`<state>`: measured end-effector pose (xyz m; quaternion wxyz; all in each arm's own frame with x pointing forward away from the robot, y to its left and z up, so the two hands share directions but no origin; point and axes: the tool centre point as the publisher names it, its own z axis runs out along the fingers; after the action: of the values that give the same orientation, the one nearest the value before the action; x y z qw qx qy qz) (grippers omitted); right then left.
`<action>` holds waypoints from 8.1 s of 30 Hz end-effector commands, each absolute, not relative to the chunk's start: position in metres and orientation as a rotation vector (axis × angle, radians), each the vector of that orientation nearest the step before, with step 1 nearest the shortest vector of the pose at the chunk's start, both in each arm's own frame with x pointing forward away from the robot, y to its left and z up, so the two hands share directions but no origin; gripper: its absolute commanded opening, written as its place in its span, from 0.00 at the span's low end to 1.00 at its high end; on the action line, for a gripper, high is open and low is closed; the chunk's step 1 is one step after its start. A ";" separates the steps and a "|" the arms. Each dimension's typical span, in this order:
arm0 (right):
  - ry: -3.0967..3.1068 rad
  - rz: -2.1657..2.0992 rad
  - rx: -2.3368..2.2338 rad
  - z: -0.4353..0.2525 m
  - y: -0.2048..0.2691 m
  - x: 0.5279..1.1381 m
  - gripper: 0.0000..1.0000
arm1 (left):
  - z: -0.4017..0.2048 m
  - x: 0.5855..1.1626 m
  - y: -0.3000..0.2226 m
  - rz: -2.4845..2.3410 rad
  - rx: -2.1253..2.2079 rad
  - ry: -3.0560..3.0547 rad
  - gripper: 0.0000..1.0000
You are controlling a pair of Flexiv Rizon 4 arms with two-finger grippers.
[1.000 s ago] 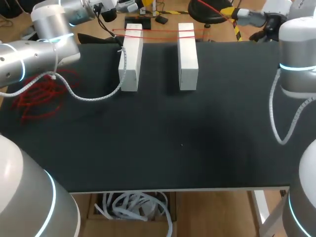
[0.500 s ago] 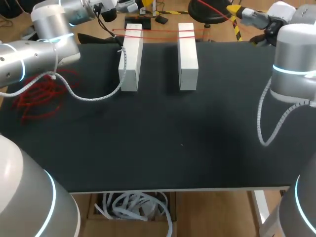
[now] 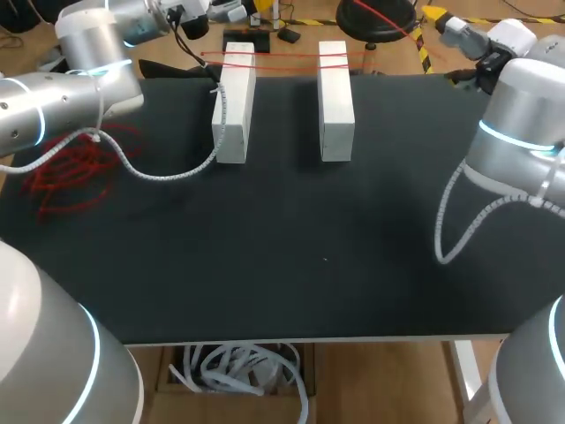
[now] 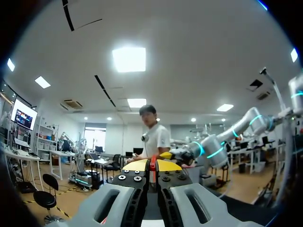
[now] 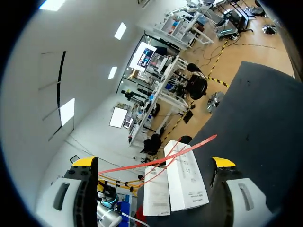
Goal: Grab the tape and strap the tape.
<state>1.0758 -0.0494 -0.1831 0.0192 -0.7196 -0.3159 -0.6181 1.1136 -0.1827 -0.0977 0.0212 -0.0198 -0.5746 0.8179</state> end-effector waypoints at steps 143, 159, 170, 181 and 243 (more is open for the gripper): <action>-0.263 -2.099 -2.308 -0.169 -0.066 1.103 0.45 | -0.098 1.114 -0.183 2.535 -0.065 -1.779 0.00; -0.289 -2.078 -2.313 -0.175 -0.064 1.097 0.32 | -0.098 1.114 -0.183 2.535 -0.065 -1.779 0.00; -0.291 -2.072 -2.338 -0.177 -0.068 1.096 0.42 | -0.098 1.114 -0.183 2.535 -0.065 -1.779 0.00; -0.285 -2.076 -2.346 -0.179 -0.071 1.096 0.32 | -0.098 1.114 -0.183 2.535 -0.065 -1.779 0.00; -0.291 -2.073 -2.356 -0.180 -0.070 1.103 0.00 | -0.098 1.117 -0.179 2.471 -0.062 -1.967 0.00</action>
<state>1.1022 -0.0701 -0.1822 -0.0042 -0.7445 -0.0921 -0.6613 1.1226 -0.1816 -0.1112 -0.0030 -0.0254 -0.6053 0.7956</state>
